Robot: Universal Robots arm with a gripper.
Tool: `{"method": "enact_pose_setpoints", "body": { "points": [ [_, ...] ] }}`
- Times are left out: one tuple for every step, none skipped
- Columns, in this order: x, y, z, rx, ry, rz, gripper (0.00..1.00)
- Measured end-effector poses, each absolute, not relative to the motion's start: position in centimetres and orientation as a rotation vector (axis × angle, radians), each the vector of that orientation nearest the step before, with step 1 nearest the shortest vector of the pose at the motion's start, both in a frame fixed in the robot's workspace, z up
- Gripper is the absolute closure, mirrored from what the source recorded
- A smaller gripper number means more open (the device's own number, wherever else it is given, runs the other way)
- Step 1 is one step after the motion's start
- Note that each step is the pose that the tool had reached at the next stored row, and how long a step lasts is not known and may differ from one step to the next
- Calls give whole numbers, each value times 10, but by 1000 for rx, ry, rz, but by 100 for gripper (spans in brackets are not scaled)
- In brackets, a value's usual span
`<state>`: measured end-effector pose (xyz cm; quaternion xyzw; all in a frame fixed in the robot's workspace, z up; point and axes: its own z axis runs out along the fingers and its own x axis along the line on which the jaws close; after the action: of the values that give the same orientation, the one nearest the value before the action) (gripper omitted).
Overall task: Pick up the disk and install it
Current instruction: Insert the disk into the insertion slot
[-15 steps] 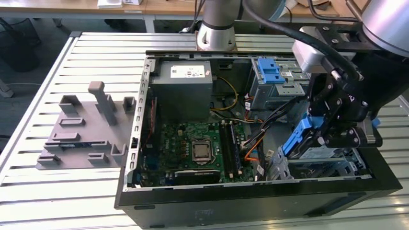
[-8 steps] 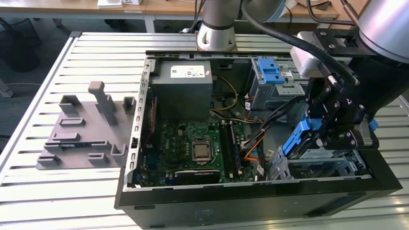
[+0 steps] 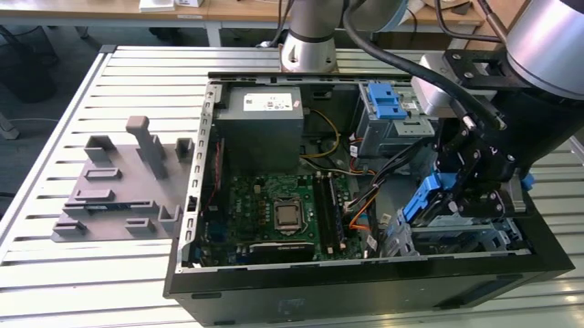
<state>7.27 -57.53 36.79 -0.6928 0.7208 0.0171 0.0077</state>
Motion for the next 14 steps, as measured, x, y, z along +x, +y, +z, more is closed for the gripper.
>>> {"method": "enact_pose_setpoints", "body": {
  "points": [
    [73, -575, 367, -2166, 2253, 54, 63],
    [73, -575, 366, -2166, 2253, 54, 63],
    [73, -575, 365, -2166, 2253, 54, 63],
    [73, -575, 365, -2166, 2254, 54, 63],
    [73, -575, 364, -2166, 2254, 54, 63],
    [73, -575, 363, -2166, 2253, 54, 63],
    [73, -575, 362, -2166, 2254, 54, 63],
    [73, -575, 362, -2166, 2254, 53, 63],
    [73, -575, 361, -2166, 2254, 54, 63],
    [73, -575, 360, -2166, 2253, 54, 63],
    [73, -575, 359, -2166, 2254, 54, 63],
    [73, -575, 358, -2166, 2254, 54, 63],
    [73, -575, 357, -2166, 2253, 54, 63],
    [73, -575, 356, -2166, 2254, 54, 63]
  ]
}}
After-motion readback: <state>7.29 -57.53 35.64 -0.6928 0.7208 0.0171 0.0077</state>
